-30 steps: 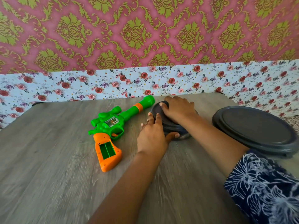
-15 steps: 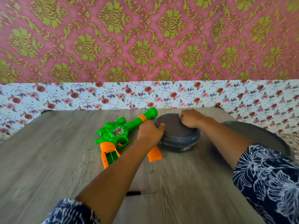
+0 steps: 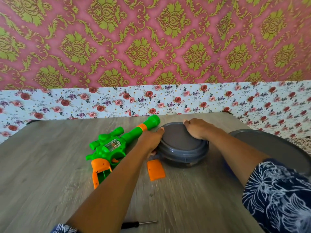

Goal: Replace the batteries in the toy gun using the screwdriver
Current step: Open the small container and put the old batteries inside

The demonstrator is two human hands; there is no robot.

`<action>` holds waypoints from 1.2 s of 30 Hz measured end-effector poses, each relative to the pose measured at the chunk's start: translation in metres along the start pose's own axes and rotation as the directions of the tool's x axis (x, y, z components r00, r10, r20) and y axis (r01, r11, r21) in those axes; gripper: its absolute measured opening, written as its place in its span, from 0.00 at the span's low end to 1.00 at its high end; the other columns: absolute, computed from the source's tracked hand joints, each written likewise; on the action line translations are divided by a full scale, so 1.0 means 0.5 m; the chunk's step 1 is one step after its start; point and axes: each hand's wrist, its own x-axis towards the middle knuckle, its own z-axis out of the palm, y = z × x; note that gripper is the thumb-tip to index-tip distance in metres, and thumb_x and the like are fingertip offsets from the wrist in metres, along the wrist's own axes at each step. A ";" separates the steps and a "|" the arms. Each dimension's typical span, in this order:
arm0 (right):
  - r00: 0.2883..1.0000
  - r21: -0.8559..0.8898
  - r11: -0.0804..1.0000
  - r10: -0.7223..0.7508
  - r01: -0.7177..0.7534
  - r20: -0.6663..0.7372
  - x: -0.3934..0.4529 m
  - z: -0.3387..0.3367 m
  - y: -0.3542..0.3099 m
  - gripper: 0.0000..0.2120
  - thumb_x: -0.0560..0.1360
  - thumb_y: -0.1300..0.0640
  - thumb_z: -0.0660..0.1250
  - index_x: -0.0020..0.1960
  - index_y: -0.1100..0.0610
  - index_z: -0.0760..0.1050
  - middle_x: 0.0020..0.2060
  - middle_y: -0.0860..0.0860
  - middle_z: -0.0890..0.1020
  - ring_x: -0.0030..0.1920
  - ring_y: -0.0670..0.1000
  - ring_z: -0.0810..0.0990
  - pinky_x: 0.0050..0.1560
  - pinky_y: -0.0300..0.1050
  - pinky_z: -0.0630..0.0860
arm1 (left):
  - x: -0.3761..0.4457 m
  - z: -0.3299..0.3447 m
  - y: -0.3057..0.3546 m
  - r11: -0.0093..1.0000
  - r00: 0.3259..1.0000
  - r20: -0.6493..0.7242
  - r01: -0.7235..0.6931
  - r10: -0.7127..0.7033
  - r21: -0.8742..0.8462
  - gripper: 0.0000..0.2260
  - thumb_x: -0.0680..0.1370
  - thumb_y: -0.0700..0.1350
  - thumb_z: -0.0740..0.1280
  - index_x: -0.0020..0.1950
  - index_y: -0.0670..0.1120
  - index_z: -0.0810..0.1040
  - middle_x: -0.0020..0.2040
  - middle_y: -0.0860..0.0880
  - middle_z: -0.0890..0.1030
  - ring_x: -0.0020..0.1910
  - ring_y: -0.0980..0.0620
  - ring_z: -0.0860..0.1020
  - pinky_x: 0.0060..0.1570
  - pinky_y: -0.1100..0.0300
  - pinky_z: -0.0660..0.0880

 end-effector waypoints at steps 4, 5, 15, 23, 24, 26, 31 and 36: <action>1.000 0.022 1.000 0.007 -0.008 0.024 0.005 -0.001 0.001 0.29 0.79 0.41 0.42 0.68 0.59 0.65 0.66 0.60 0.71 0.64 0.60 0.71 0.65 0.56 0.65 | 0.003 -0.002 0.002 1.000 1.000 0.015 0.020 -0.020 0.019 0.19 0.75 0.59 0.63 0.37 0.44 0.67 0.27 0.45 0.68 0.21 0.50 0.67 0.23 0.61 0.66; 1.000 0.013 1.000 0.005 -0.006 0.018 0.002 -0.001 0.000 0.29 0.79 0.41 0.43 0.68 0.59 0.65 0.66 0.60 0.72 0.64 0.60 0.72 0.65 0.55 0.66 | 0.001 -0.002 0.003 1.000 1.000 0.014 0.026 -0.026 0.013 0.19 0.76 0.59 0.64 0.37 0.44 0.67 0.27 0.45 0.67 0.22 0.50 0.67 0.24 0.61 0.66; 0.988 -0.173 0.976 -0.143 0.130 -0.065 -0.061 -0.057 -0.010 0.26 0.79 0.40 0.46 0.50 0.59 0.73 0.46 0.55 0.77 0.50 0.57 0.76 0.50 0.49 0.72 | -0.073 -0.014 0.035 0.982 0.993 -0.120 0.001 0.022 0.191 0.21 0.77 0.61 0.60 0.43 0.43 0.73 0.35 0.46 0.76 0.36 0.46 0.79 0.35 0.57 0.78; 0.910 -0.202 0.897 -0.412 0.393 -0.056 -0.255 -0.114 0.015 0.19 0.77 0.44 0.60 0.60 0.55 0.74 0.55 0.54 0.80 0.52 0.54 0.77 0.54 0.50 0.74 | -0.193 -0.053 0.008 0.668 0.885 0.030 -0.373 0.465 0.644 0.24 0.77 0.52 0.65 0.68 0.40 0.67 0.63 0.40 0.72 0.61 0.43 0.72 0.58 0.54 0.69; 0.900 -0.228 0.884 -0.431 0.408 -0.060 -0.280 -0.102 0.013 0.19 0.76 0.44 0.60 0.60 0.54 0.73 0.56 0.53 0.79 0.54 0.54 0.77 0.55 0.51 0.74 | -0.205 -0.051 -0.002 0.650 0.870 0.054 -0.407 0.491 0.642 0.25 0.77 0.51 0.65 0.69 0.41 0.65 0.65 0.41 0.70 0.63 0.43 0.70 0.60 0.55 0.67; 0.878 -0.354 0.831 -0.476 0.429 -0.054 -0.320 -0.078 0.006 0.19 0.76 0.43 0.60 0.61 0.53 0.71 0.57 0.52 0.78 0.56 0.54 0.75 0.56 0.51 0.73 | -0.225 -0.045 -0.017 0.634 0.840 0.068 -0.458 0.539 0.623 0.24 0.77 0.49 0.65 0.70 0.42 0.65 0.66 0.42 0.68 0.64 0.44 0.70 0.60 0.58 0.64; 0.880 -0.453 0.779 -0.475 0.433 0.022 -0.353 -0.037 -0.013 0.25 0.75 0.40 0.58 0.65 0.54 0.65 0.61 0.52 0.74 0.62 0.55 0.72 0.61 0.52 0.68 | -0.238 -0.015 -0.038 0.621 0.843 0.086 -0.456 0.531 0.638 0.25 0.78 0.49 0.64 0.72 0.42 0.63 0.69 0.43 0.66 0.66 0.45 0.69 0.63 0.59 0.64; 0.914 -0.357 0.851 -0.405 0.385 0.021 -0.324 -0.052 0.005 0.17 0.76 0.46 0.61 0.59 0.55 0.69 0.56 0.54 0.77 0.56 0.56 0.75 0.53 0.46 0.69 | -0.219 0.004 -0.019 0.585 0.854 0.118 -0.441 0.507 0.680 0.26 0.79 0.51 0.62 0.73 0.42 0.61 0.70 0.43 0.65 0.67 0.45 0.68 0.64 0.58 0.65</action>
